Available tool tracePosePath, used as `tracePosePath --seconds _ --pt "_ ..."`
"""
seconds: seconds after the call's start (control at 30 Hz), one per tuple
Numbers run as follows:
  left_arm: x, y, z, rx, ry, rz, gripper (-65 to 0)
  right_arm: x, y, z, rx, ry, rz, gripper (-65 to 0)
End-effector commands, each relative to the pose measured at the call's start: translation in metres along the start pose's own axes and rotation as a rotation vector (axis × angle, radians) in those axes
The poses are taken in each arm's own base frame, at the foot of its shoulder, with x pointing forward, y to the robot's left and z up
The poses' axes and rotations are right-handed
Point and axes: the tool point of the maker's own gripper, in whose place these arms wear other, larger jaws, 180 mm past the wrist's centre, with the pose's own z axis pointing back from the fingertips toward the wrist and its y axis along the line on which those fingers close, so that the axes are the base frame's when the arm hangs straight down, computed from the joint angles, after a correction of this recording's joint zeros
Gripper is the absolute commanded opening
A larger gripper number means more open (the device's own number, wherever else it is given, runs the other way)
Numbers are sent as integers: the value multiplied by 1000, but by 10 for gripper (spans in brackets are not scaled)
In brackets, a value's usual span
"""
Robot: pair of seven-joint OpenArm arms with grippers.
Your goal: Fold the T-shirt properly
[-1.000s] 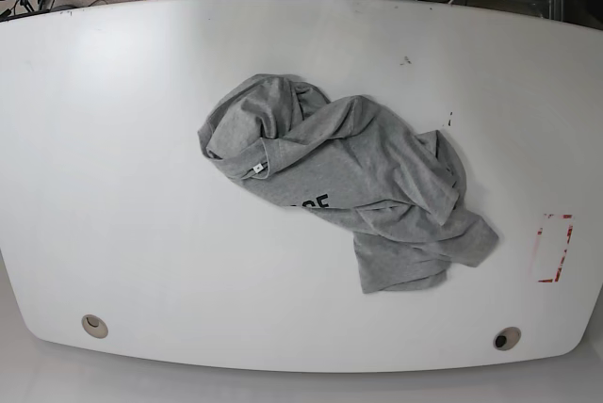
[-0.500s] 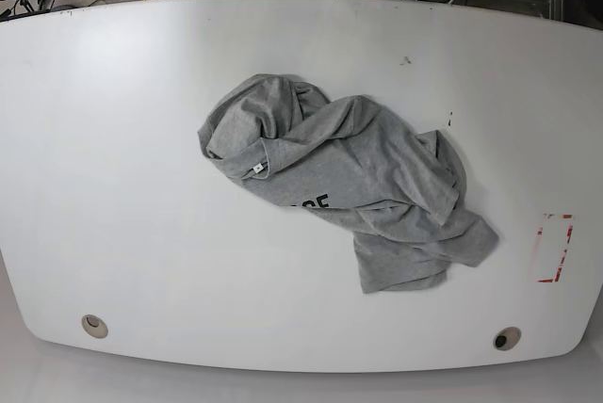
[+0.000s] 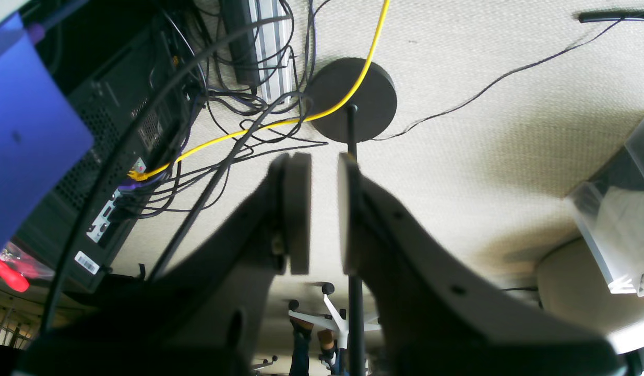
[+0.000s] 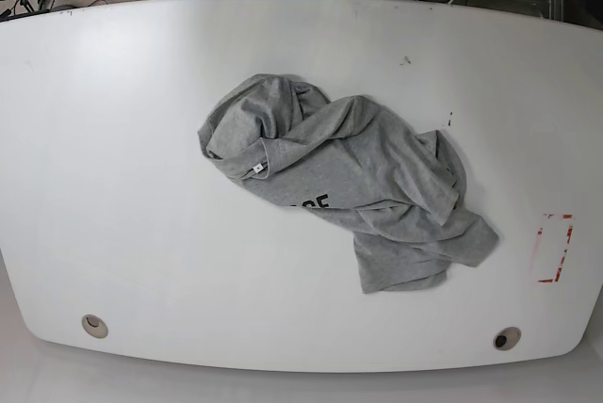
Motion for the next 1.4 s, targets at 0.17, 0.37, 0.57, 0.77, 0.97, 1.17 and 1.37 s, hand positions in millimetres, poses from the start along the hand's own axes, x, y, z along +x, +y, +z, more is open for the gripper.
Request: tracePosePath --seconds 0.17,0.37,0.57,0.77,0.97,1.17,1.37 --pt "0 0 0 1 -3 2 -335 -9 2 0 6 20 -3 -579" --pt "-2 0 0 0 2 1 -334 -10 3 -1 11 21 1 -588" --pt "-2 0 0 1 3 -3 -335 -10 3 -1 11 23 1 -589" --pt "0 1 0 1 0 6 -337 -12 3 -1 11 25 0 -594" --pt "-1 3 0 4 -4 7 -335 -12 1 -1 7 26 1 -594" --pt "-1 5 0 7 -4 6 -335 -13 1 -1 6 27 1 -595" --pt "-4 12 1 17 4 1 -338 -14 3 -1 11 29 -1 -597"
